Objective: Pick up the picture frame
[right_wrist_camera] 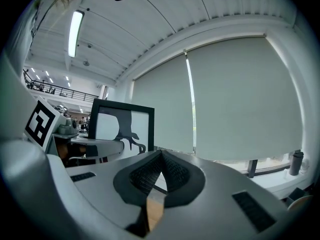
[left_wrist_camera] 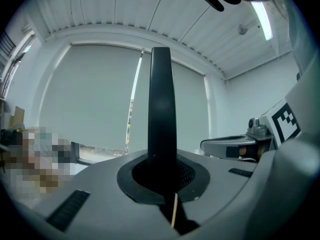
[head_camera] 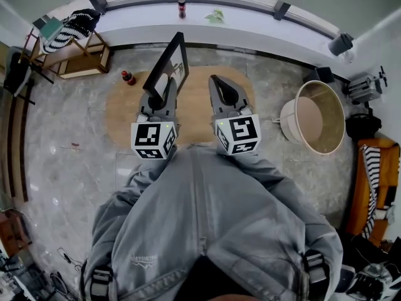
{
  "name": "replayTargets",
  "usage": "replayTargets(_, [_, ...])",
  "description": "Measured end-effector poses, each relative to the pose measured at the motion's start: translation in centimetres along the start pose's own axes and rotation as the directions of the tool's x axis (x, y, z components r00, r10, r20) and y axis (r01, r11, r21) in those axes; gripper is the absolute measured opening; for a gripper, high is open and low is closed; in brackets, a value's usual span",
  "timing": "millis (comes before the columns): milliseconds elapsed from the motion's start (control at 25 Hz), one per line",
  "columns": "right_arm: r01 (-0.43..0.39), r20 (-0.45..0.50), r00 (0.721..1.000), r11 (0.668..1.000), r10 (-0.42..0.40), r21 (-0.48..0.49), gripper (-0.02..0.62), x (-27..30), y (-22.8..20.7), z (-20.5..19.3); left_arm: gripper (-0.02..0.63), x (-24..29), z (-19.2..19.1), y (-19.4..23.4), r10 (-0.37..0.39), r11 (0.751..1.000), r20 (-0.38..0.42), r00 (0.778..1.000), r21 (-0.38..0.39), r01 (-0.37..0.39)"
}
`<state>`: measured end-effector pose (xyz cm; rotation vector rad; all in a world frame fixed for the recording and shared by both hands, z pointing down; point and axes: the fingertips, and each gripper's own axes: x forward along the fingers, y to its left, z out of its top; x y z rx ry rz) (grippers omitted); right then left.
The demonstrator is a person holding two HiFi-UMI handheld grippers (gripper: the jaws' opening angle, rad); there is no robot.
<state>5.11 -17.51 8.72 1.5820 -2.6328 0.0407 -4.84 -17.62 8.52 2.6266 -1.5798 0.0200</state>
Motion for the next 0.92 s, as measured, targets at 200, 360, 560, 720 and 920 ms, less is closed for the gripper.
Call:
replayTargets(200, [0.0, 0.003, 1.0, 1.0, 0.0, -0.006, 0.031, 0.4, -0.6, -0.2, 0.025, 0.8, -0.6, -0.4, -0.016, 1.0, -0.001, 1.0, 0.0, 0.016])
replayTargets(360, [-0.001, -0.002, 1.0, 1.0, 0.001, 0.001, 0.031, 0.8, -1.0, -0.2, 0.025, 1.4, -0.5, -0.5, -0.023, 1.0, -0.004, 1.0, -0.004, 0.023])
replayTargets(560, [-0.005, -0.011, 1.0, 1.0, 0.005, 0.003, 0.031, 1.3, -1.1, -0.4, 0.025, 1.7, -0.5, -0.3, -0.027, 1.0, -0.006, 1.0, -0.005, 0.027])
replayTargets(720, [-0.005, -0.018, 1.0, 1.0, 0.005, 0.002, 0.031, 1.6, -0.9, -0.6, 0.025, 1.7, -0.7, 0.1, -0.029, 1.0, -0.012, 1.0, -0.01, 0.029])
replayTargets(920, [-0.009, -0.021, 1.0, 1.0, 0.009, 0.01, 0.031, 1.6, -1.2, -1.1, 0.025, 1.9, -1.2, -0.1, -0.036, 0.999, -0.015, 0.999, -0.008, 0.036])
